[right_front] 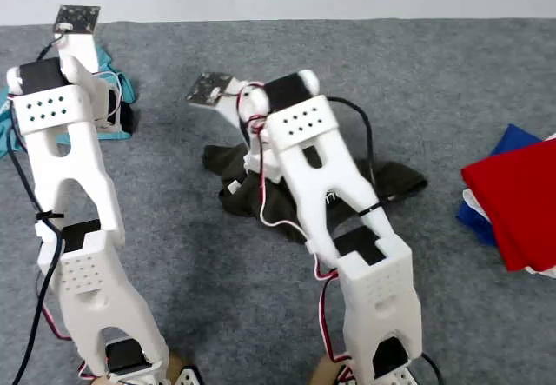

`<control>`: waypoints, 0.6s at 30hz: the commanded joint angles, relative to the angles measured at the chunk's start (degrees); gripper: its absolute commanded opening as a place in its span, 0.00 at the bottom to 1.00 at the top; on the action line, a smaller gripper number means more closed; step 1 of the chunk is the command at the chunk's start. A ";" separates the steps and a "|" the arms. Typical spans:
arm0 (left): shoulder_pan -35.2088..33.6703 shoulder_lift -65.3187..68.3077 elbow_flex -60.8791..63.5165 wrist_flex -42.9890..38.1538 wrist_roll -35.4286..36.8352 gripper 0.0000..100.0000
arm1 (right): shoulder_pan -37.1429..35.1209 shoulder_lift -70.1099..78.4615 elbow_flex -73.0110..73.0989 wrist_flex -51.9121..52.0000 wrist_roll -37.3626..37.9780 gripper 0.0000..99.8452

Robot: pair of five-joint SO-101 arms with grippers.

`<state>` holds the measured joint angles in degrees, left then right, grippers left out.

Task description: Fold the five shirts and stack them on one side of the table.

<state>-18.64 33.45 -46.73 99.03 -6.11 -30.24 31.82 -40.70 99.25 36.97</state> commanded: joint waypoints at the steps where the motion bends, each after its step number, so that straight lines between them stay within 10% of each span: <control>1: 0.18 -0.44 -0.22 -0.62 0.62 0.19 | -0.40 1.63 -2.37 0.57 -0.79 0.20; 18: 0.18 -0.44 -0.22 -0.70 0.35 0.19 | -0.75 -6.55 -2.37 3.30 -1.85 0.20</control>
<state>-18.64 33.45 -46.73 99.03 -6.11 -30.42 30.68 -40.70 100.31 36.79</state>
